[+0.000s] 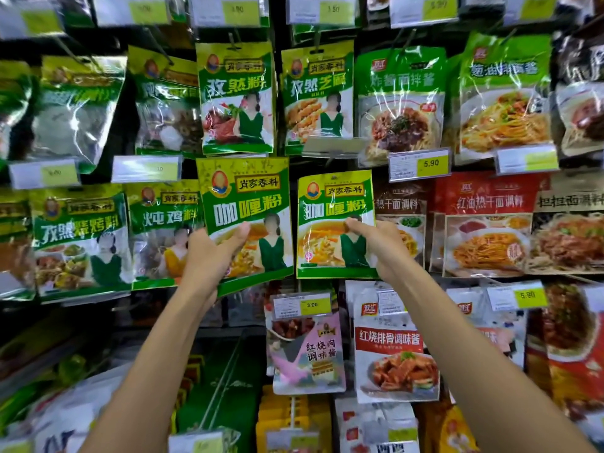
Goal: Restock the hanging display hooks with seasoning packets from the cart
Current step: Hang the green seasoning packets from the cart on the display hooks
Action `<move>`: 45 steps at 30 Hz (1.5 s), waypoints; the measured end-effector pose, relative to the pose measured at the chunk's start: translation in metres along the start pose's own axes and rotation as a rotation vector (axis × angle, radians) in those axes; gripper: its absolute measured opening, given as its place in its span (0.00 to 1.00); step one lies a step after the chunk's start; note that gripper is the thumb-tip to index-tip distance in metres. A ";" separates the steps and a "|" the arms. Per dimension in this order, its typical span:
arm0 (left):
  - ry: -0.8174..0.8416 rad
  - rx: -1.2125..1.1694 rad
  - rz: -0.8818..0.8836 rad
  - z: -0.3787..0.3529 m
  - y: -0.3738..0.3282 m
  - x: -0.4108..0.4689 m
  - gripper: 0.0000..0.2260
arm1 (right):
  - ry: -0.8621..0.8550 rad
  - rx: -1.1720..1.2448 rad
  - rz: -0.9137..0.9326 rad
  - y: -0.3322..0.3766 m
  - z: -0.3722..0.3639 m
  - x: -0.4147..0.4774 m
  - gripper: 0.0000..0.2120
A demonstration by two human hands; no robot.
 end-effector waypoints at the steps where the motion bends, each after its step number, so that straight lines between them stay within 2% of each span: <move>1: -0.001 -0.002 -0.006 0.000 -0.001 0.000 0.06 | 0.002 0.001 -0.009 -0.001 -0.001 0.002 0.08; 4: -0.003 0.003 -0.040 -0.003 -0.005 -0.002 0.07 | 0.001 -0.017 -0.045 -0.003 -0.002 0.010 0.12; 8: 0.013 -0.038 -0.011 -0.009 -0.006 -0.001 0.07 | -0.021 -0.105 -0.080 -0.004 -0.009 0.017 0.25; 11: 0.064 -0.075 0.017 -0.015 -0.003 0.000 0.06 | -0.045 -0.236 -0.059 -0.004 -0.014 0.022 0.28; 15: 0.105 -0.100 0.062 -0.022 0.000 -0.009 0.21 | -0.063 -0.468 -0.014 -0.008 -0.009 0.022 0.20; 17: 0.133 -0.132 0.107 -0.027 0.001 -0.015 0.45 | -0.183 -0.627 0.107 -0.008 0.000 0.016 0.15; 18: 0.158 -0.150 0.127 -0.031 0.005 -0.015 0.53 | -0.262 -0.645 0.179 -0.007 0.005 0.011 0.16; 19: 0.181 -0.159 0.131 -0.035 0.006 -0.017 0.53 | -0.291 -0.587 0.244 -0.007 0.007 0.004 0.15; 21: 0.200 -0.149 0.148 -0.045 0.007 -0.021 0.39 | -0.153 -0.340 0.288 -0.006 0.000 -0.009 0.13; 23: 0.243 -0.150 0.169 -0.060 0.006 -0.025 0.27 | 0.123 -0.104 0.225 -0.002 -0.016 -0.020 0.14; 24: 0.265 -0.156 0.188 -0.068 0.005 -0.026 0.27 | 0.211 -0.066 0.209 0.001 -0.022 -0.023 0.16; 25: 0.279 -0.171 0.204 -0.075 0.004 -0.028 0.31 | 0.250 -0.073 0.205 0.004 -0.025 -0.026 0.19; 27: 0.316 -0.211 0.249 -0.088 0.005 -0.028 0.42 | 0.239 -0.075 0.195 0.005 -0.025 -0.027 0.24; 28: 0.328 -0.201 0.248 -0.093 0.006 -0.027 0.43 | 0.218 -0.066 0.182 0.005 -0.022 -0.026 0.25; 29: 0.321 -0.156 0.221 -0.095 0.007 -0.024 0.37 | 0.205 -0.051 0.185 0.005 -0.020 -0.025 0.23; 30: 0.285 -0.081 0.172 -0.093 0.006 -0.020 0.26 | 0.193 -0.041 0.194 0.004 -0.017 -0.024 0.20; 31: 0.216 0.027 0.079 -0.087 0.000 -0.014 0.17 | 0.173 -0.041 0.202 0.004 -0.013 -0.022 0.17; 33: -0.017 0.270 -0.188 -0.069 -0.018 -0.004 0.09 | 0.117 -0.014 0.187 -0.001 -0.004 -0.016 0.15; 36: -0.311 0.572 -0.569 -0.047 -0.054 0.007 0.08 | 0.063 -0.006 0.152 -0.007 0.007 -0.008 0.14; 39: -0.419 0.820 -0.824 -0.048 -0.069 0.025 0.11 | 0.039 -0.027 0.160 -0.007 0.015 -0.002 0.14; 45: -0.361 1.089 -0.904 -0.054 -0.056 0.055 0.16 | -0.010 -0.030 0.159 0.002 0.019 0.008 0.16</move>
Point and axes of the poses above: each hand's wrist, its own x-axis towards the middle knuckle, its own z-axis out of the back of the hand, y = z × x, the point moved 5 cm from there along x, towards the middle knuckle, and after that the axes turned 2 degrees about y, right-handed, at the moved point
